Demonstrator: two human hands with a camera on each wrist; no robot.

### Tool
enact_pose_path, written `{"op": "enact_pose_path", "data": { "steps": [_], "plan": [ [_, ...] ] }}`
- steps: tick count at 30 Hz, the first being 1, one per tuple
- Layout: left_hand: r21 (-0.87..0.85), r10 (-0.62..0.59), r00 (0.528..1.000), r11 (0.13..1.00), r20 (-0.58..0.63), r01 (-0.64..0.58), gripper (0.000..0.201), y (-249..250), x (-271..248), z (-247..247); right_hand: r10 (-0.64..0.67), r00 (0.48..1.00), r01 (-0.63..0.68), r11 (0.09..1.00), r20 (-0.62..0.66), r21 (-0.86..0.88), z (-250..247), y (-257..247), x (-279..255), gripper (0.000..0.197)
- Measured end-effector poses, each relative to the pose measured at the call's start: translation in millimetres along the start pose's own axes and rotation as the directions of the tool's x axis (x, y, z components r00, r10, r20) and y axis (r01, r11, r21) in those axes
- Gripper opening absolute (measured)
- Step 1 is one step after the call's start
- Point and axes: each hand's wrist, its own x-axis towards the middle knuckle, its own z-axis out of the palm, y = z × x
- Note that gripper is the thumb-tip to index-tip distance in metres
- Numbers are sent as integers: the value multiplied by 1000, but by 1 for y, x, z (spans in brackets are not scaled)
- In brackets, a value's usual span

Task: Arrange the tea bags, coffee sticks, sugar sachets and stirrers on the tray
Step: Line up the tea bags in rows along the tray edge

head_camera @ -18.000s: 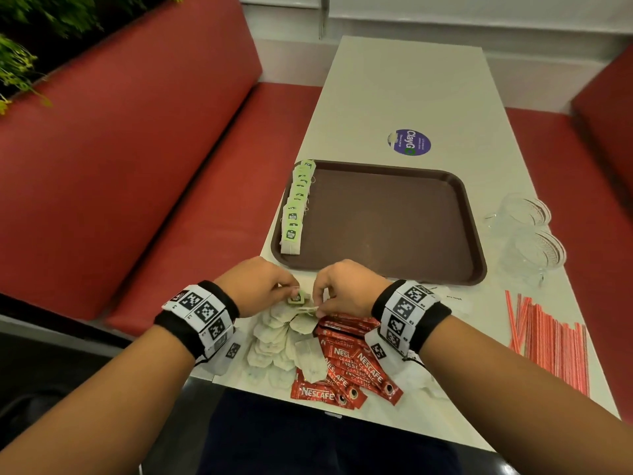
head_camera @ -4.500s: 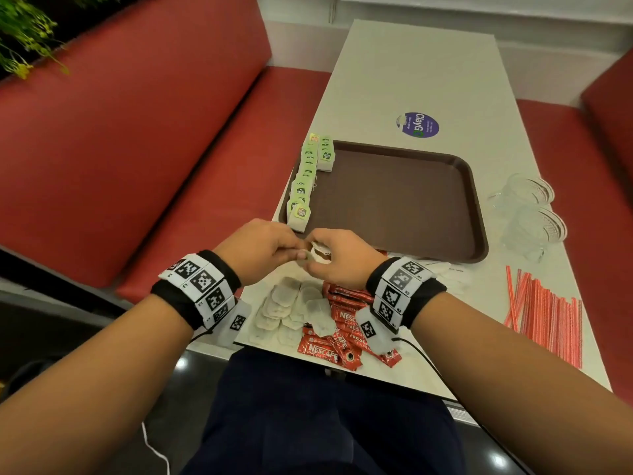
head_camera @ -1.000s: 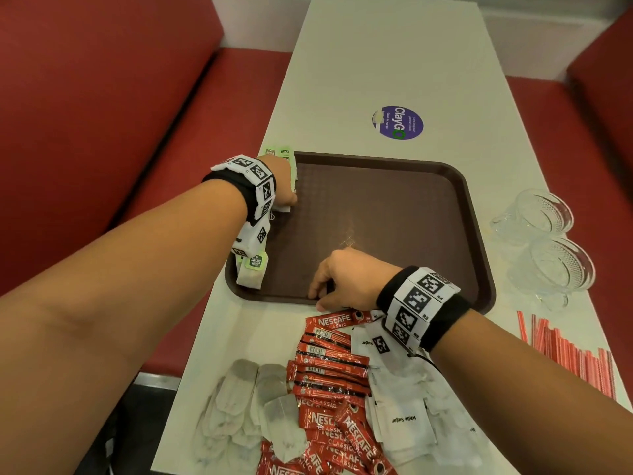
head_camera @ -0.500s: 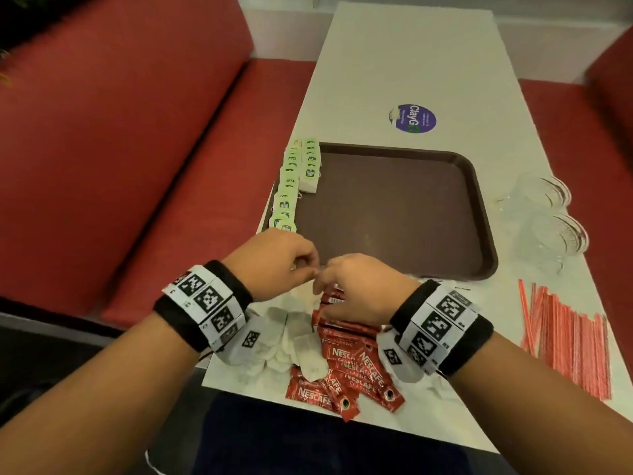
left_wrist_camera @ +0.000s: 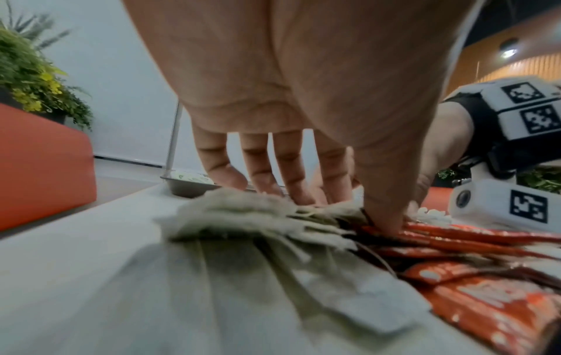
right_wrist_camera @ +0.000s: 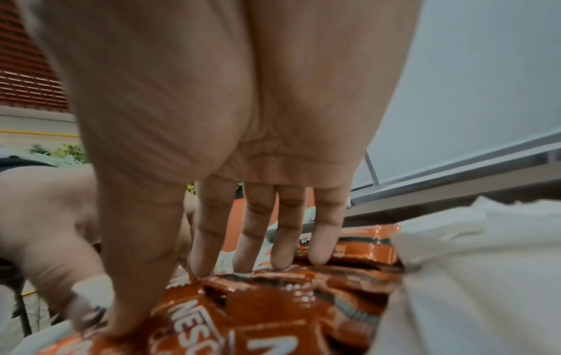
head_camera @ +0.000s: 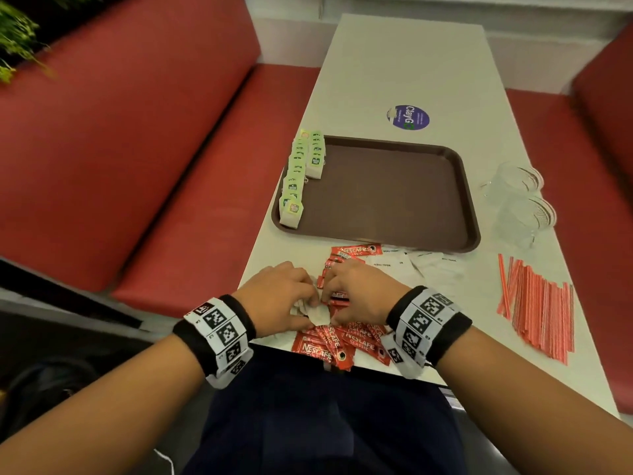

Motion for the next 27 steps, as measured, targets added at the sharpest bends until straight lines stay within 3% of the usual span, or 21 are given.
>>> {"op": "enact_pose_path", "data": {
  "steps": [4,7,9,13,16,19,23,27],
  "plan": [
    [-71,62,989,995,-132,-72,13,-6,-2,4,11,1000,-11,1000,-28,-2,1,2,0,36],
    [-175,26,969,982,-245,-70,21,-9,-3,-3,10,997,-5,998,-83,55,0,3,0,36],
    [-224,-4,937,971,-350,-80,25,-9,-2,-12,-7,987,28,991,-162,129,-3,4,1,32],
    [-316,-90,881,946,-464,-69,5,-5,2,-29,6,938,84,966,-347,243,-10,4,3,15],
    [-310,-124,910,951,-395,-5,16,-7,4,-31,22,915,87,964,-402,250,-11,3,4,25],
    [-180,-133,978,978,-160,104,34,-13,5,-28,45,927,69,955,-372,287,-11,5,5,27],
    [24,-19,999,1000,50,18,49,-14,8,-21,120,916,16,943,-384,332,-11,9,8,32],
    [106,24,998,994,65,-30,35,-14,12,-16,136,920,-1,938,-368,346,-10,12,8,35]
  ]
}}
